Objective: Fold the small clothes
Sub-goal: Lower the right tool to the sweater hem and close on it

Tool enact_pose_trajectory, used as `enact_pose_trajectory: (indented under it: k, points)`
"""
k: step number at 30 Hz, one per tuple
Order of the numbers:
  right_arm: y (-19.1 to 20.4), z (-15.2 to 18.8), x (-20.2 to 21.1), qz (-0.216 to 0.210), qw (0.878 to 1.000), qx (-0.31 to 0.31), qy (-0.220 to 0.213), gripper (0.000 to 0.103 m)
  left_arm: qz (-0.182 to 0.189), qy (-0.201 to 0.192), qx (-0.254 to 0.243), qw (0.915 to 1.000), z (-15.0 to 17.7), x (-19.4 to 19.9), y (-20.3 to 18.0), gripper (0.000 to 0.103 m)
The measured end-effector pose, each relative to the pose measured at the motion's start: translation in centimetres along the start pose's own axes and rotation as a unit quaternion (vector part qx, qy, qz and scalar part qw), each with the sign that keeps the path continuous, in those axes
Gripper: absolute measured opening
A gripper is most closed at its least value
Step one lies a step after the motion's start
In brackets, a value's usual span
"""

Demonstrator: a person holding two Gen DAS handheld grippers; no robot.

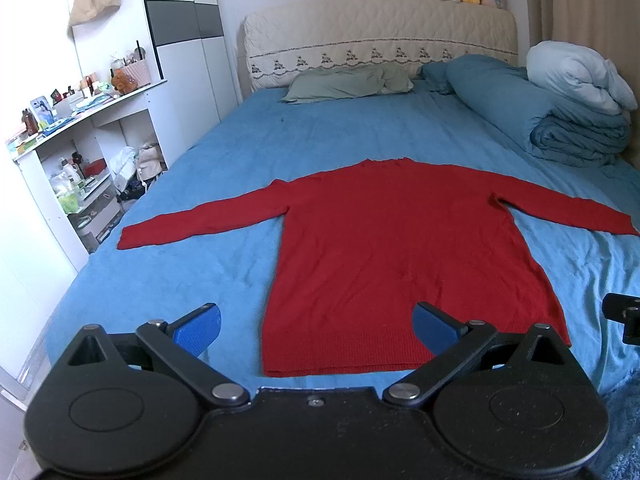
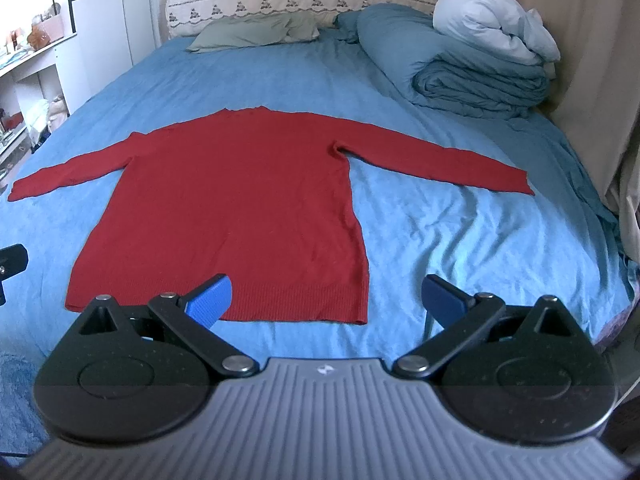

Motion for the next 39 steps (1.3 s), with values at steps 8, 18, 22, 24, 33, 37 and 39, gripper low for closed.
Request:
enact_pose_trajectory:
  k: [8,18,22,24,33,37,39]
  points:
    - [-0.2,-0.3,0.4,0.002,1.000,-0.002,-0.005,0.103,0.000,-0.004,0.000,1.0000,-0.2,0.3,0.0,0.103]
    - [-3.5,-2.5,0.9,0.010,0.999,-0.039,-0.024,0.103,0.014,-0.018,-0.002,0.9997,-2.9,-0.6,-1.9,0.103]
    - [-6.8,-4.6,0.2,0.045,0.997,-0.052,-0.038,0.103,0.028,-0.029,-0.006,0.9992,-5.6,-2.2,-4.4,0.103]
    - [-8.9,-5.8,-0.7,0.056,0.996,-0.064,-0.039,0.103,0.038,-0.033,-0.009,0.9987,-7.3,-3.3,-6.0,0.103]
    - [-20.6,-10.2,-8.9,0.116,0.982,-0.133,-0.061,0.103,0.102,-0.028,-0.029,0.9940,-14.6,-13.5,-16.8,0.103]
    - [-26.1,-9.9,-15.5,0.137,0.974,-0.174,-0.054,0.103,0.145,0.015,-0.027,0.9889,-16.4,-21.3,-22.7,0.103]
    - [-28.6,-8.8,-19.5,0.142,0.969,-0.195,-0.052,0.103,0.159,0.042,-0.023,0.9862,-16.6,-25.2,-25.3,0.103]
Point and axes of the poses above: each gripper's, at about its wrist camera, not at the fingertips, and x roughly against the way its jaws point, y to its left, z to its underside, the point moved 2 cm from there along -x, roughly the way its jaws point, and after that the axes turned 12 degrees about x, right-handed, at the moved point
